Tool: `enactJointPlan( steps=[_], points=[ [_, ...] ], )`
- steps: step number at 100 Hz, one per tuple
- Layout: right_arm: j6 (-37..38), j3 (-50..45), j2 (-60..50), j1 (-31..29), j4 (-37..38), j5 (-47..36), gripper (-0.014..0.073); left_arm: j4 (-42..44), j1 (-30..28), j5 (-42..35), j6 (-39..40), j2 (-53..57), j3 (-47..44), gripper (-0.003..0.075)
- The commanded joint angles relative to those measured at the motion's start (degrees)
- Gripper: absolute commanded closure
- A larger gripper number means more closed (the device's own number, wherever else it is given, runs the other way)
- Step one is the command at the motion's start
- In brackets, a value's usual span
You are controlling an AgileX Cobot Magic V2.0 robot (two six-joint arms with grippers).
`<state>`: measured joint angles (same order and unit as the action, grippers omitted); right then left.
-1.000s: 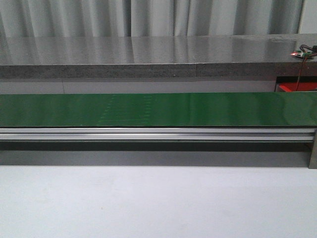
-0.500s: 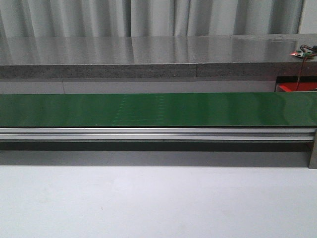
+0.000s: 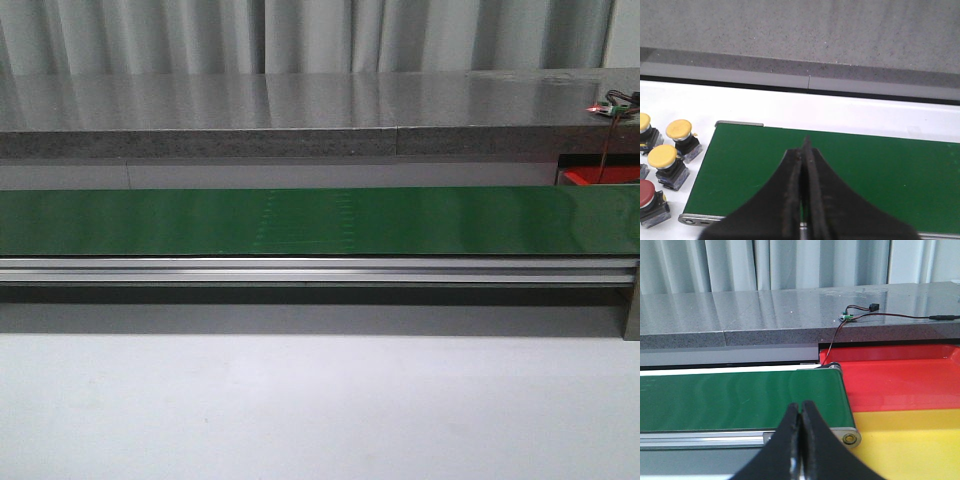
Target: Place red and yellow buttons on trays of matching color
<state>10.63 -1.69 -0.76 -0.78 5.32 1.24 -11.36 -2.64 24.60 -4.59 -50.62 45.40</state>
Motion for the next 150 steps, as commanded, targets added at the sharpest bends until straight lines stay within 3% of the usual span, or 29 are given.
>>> enactJointPlan(
  steps=[1, 17, 33, 42, 59, 69, 108, 150],
  points=[
    [-0.12, 1.03, -0.93, -0.44, 0.73, -4.27, 0.0666, 1.89, -0.29, -1.96, 2.87, -3.02, 4.38, 0.074],
    [-0.12, 1.03, -0.93, -0.44, 0.73, -4.27, 0.0666, 7.37, -3.84, 3.22, 10.21, -7.79, 8.44, 0.0739],
    [-0.12, 1.03, -0.93, -0.44, 0.73, -4.27, 0.0666, 8.18, -10.27, 9.42, 10.22, -9.89, 10.71, 0.069],
    [-0.12, 1.03, -0.93, -0.44, 0.73, -4.27, 0.0666, 8.18, -13.27, 11.16, 10.22, -10.03, 10.8, 0.0569],
    [-0.12, 1.03, -0.93, -0.44, 0.73, -4.27, 0.0666, 8.18, -17.3, 15.17, 10.22, -10.13, 10.8, 0.023],
    [-0.12, 1.03, -0.93, -0.44, 0.73, -4.27, 0.0666, 8.18, -18.84, 18.85, 10.22, -10.85, 10.8, 0.0136],
    [-0.12, 1.03, -0.93, -0.44, 0.73, -4.27, 0.0666, 10.06, -21.97, 25.55, 12.72, -20.4, 10.8, 0.0134],
    [-0.12, 1.03, -0.93, -0.44, 0.73, -4.27, 0.0666, 16.68, -21.97, 18.76, 22.26, -30.94, 10.8, 0.0172]
  ],
)
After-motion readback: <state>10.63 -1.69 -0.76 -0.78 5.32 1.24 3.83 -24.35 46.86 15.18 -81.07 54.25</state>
